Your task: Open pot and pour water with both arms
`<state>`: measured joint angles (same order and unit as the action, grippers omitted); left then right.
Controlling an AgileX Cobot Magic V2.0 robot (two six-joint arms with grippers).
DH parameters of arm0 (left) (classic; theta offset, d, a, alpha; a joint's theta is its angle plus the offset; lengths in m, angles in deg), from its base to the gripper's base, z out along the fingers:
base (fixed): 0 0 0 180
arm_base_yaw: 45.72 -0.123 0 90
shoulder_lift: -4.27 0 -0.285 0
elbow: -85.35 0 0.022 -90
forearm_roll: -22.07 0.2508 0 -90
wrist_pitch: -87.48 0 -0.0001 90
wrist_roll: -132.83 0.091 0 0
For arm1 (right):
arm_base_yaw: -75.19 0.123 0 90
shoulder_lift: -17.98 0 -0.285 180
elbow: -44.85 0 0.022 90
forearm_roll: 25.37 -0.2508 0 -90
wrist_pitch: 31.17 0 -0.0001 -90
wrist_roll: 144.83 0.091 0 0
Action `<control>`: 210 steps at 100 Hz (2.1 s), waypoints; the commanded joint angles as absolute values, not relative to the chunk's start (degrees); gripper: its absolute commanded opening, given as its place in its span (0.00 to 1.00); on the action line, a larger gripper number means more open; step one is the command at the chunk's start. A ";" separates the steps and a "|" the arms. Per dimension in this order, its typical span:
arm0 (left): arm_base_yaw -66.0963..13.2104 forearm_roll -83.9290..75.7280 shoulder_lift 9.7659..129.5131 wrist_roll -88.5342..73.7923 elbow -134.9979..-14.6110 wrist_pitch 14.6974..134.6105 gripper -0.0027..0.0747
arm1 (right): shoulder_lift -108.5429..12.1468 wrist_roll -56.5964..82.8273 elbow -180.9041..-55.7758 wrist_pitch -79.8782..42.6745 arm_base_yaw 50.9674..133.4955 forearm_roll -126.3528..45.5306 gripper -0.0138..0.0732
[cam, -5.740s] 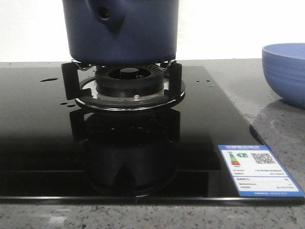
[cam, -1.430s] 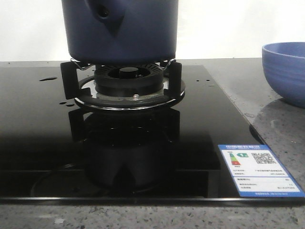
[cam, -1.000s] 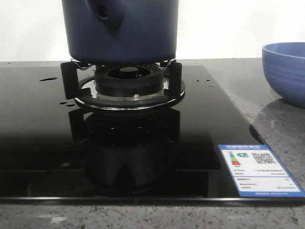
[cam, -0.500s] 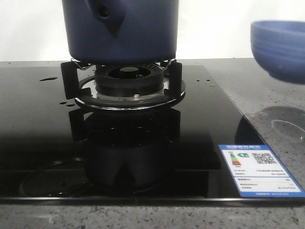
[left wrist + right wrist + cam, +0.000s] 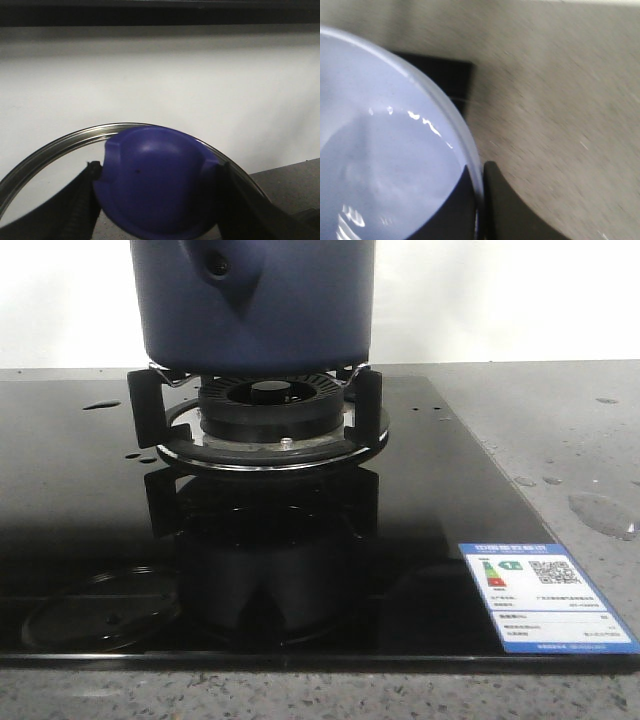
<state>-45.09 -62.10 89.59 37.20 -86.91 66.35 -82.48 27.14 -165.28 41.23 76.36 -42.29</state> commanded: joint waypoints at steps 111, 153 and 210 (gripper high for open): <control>-47.54 -65.09 87.47 37.10 -89.34 68.37 0.48 | -81.04 11.01 -146.45 -29.28 101.78 -46.59 0.10; -47.54 -65.09 87.47 37.10 -89.34 68.25 0.48 | -77.35 11.16 -127.68 -61.94 105.63 -46.56 0.09; -47.54 -65.09 87.47 37.10 -89.34 66.88 0.48 | -77.35 11.16 -125.34 -79.70 107.47 -41.00 0.09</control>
